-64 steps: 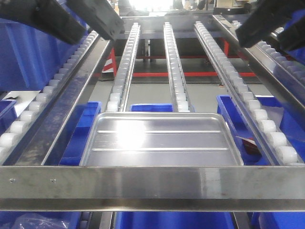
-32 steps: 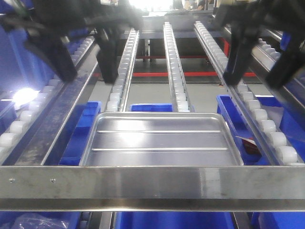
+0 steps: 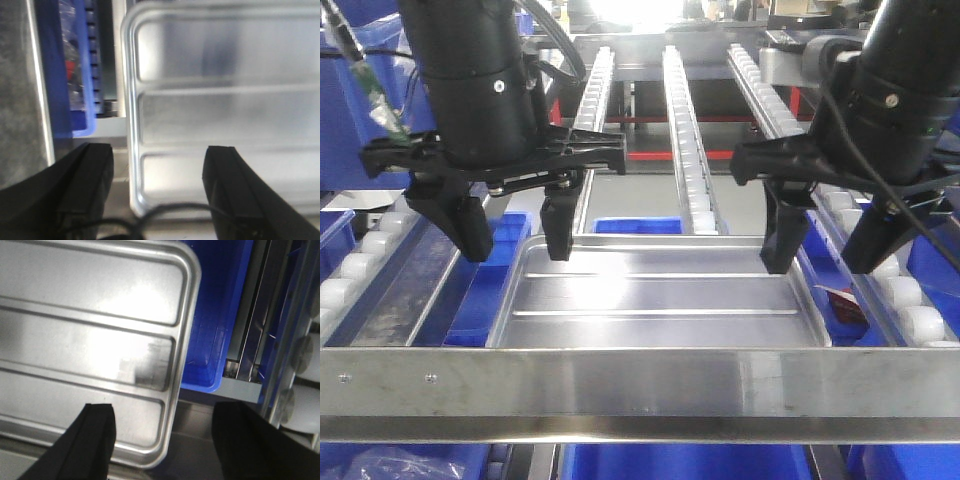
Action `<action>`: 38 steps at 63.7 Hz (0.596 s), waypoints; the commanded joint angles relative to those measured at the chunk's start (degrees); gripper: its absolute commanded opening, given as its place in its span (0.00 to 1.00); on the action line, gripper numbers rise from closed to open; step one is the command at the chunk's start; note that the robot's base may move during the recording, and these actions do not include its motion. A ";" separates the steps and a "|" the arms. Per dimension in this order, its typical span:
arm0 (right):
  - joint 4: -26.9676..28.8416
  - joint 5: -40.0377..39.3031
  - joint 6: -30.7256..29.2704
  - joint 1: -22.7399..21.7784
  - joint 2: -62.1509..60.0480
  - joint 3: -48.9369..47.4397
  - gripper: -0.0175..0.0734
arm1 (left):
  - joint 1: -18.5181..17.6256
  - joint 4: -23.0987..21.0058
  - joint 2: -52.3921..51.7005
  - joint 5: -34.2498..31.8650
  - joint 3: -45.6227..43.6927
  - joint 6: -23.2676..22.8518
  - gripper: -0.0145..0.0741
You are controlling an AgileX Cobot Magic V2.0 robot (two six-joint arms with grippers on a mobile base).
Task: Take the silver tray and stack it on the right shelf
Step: 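Lower both grippers open onto opposite short edges of the silver tray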
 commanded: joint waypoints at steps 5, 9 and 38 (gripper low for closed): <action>-0.50 -3.01 -0.09 -0.94 -0.14 -1.98 0.76 | 0.53 0.87 -1.57 -1.42 -1.73 -0.06 0.52; -0.55 -3.19 -0.09 -1.36 0.75 -1.98 0.76 | 0.53 0.87 -0.92 -1.14 -1.73 0.01 0.52; -1.05 -5.96 -0.37 -2.01 4.78 -1.98 0.76 | 1.12 0.57 3.51 -0.97 -1.73 0.01 0.52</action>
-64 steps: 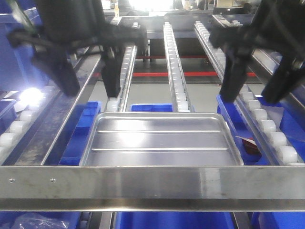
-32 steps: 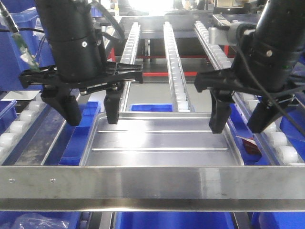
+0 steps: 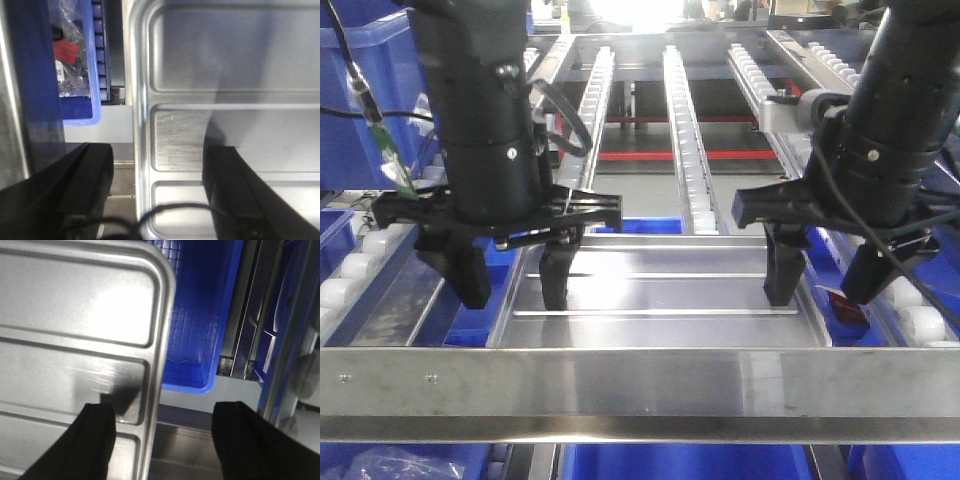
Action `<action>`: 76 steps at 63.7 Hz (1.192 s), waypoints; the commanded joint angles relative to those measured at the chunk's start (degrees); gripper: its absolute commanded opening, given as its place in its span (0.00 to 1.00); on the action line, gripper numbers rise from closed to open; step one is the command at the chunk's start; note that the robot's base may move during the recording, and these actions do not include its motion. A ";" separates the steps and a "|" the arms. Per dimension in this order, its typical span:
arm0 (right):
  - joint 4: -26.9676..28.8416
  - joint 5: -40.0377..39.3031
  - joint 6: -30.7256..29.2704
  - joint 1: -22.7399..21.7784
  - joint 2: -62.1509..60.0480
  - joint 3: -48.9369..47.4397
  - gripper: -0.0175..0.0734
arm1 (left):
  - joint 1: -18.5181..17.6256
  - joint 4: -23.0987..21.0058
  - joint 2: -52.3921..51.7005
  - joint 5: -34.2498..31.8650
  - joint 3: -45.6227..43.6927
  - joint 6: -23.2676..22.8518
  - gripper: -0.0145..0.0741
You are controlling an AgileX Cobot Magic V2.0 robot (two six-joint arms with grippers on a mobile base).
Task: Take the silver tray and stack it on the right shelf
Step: 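Lower both grippers open onto opposite short edges of the silver tray, then close both grippers on the silver tray's rims, then lift the silver tray up off the shelf with both grippers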
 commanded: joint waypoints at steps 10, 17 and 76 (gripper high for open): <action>-0.46 -3.36 -0.62 -0.36 -0.53 -1.76 0.76 | 0.54 0.32 -2.07 -0.99 -1.73 -0.21 0.52; -0.46 -4.09 -0.92 -0.25 -0.12 -1.76 0.76 | 0.54 0.42 -2.01 -2.19 -1.73 -0.21 0.52; -1.62 3.62 -2.62 -0.18 -8.61 -1.83 0.26 | -0.37 2.23 -7.22 1.41 -6.20 -0.21 0.05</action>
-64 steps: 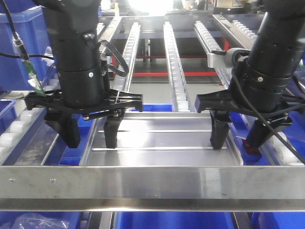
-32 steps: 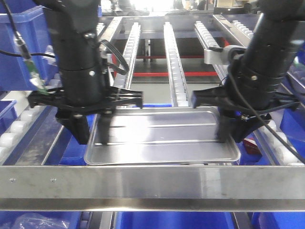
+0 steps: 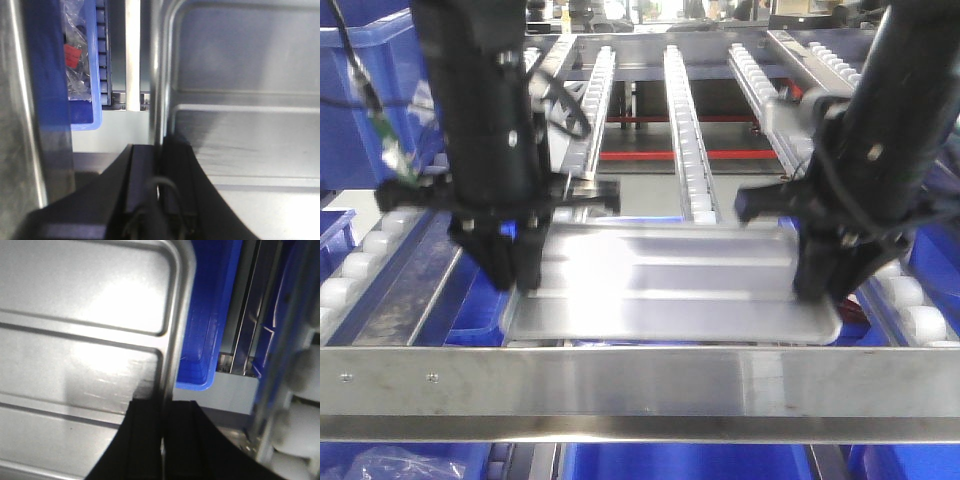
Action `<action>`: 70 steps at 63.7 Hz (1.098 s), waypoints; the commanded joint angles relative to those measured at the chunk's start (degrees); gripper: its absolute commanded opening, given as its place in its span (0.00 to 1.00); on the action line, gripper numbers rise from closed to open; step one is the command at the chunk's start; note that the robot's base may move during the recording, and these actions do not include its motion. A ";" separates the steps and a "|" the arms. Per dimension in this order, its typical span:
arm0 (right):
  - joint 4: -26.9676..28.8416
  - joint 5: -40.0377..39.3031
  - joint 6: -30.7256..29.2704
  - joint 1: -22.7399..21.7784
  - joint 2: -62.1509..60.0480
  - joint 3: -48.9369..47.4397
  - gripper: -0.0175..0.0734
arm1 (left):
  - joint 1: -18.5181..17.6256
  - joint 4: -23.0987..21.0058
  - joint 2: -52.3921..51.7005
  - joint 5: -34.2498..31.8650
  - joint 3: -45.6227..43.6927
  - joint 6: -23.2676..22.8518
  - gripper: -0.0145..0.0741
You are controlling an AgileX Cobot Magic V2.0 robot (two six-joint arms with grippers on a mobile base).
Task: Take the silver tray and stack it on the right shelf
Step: 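Lift the silver tray up off the shelf with both grippers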
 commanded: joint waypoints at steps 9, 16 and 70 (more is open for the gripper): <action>-1.64 4.25 -1.86 0.05 -12.95 -1.22 0.26 | -2.31 2.36 -10.74 1.97 -4.41 0.19 0.05; -1.64 6.40 -1.80 0.05 -17.53 -1.22 0.26 | -3.94 2.79 -14.27 4.17 -5.19 0.19 0.05; -1.64 15.23 0.08 0.05 -28.04 -5.80 0.26 | -15.90 11.80 -17.06 21.19 -17.36 0.19 0.06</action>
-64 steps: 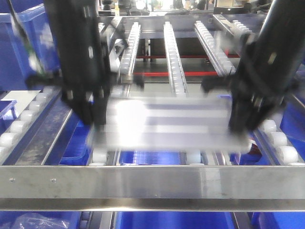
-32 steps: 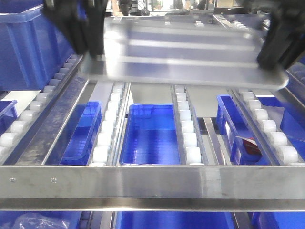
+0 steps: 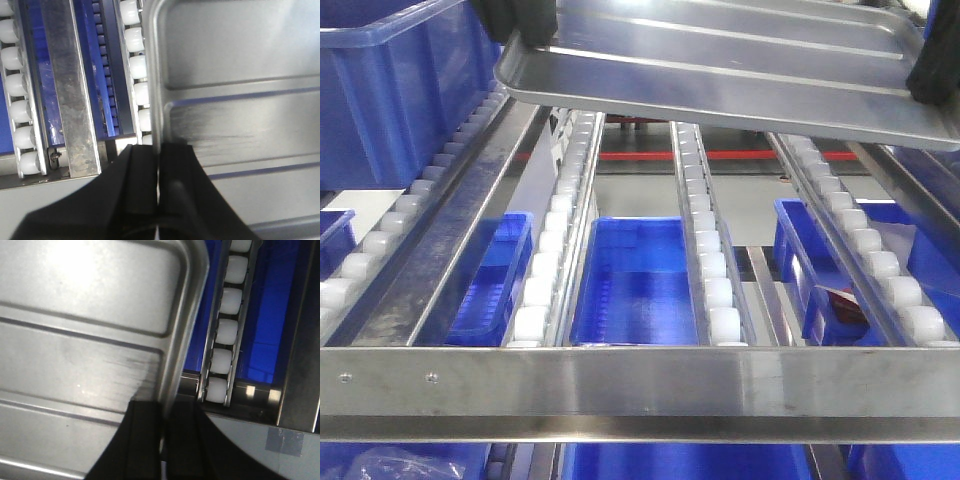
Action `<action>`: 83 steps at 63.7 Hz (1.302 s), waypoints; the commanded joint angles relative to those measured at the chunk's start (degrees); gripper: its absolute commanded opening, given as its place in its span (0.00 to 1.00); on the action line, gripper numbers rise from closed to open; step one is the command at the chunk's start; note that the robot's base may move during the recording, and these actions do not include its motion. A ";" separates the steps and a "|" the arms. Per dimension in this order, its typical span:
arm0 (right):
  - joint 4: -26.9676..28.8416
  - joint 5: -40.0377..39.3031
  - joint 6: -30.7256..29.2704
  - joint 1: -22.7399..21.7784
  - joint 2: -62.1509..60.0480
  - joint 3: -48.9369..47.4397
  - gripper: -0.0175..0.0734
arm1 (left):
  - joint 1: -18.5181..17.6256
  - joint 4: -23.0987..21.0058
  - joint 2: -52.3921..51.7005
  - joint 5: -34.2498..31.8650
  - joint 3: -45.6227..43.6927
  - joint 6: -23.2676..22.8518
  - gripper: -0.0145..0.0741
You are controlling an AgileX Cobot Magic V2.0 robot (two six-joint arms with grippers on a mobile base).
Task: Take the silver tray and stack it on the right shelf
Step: 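Lift the silver tray up off the shelf with both grippers, then hold the silver tray raised with both grippers while the base drives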
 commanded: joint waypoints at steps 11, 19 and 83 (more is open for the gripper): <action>1.19 -5.01 -1.52 0.16 -1.92 -2.39 0.26 | -1.19 1.50 -2.06 0.50 -1.80 1.56 0.06; 1.19 -4.89 -1.52 0.16 -1.92 -2.39 0.26 | -1.19 1.50 -2.06 1.06 -1.80 1.56 0.06; 1.19 -4.89 -1.52 0.16 -1.92 -2.33 0.26 | -1.19 1.50 -2.06 1.06 -1.80 1.56 0.06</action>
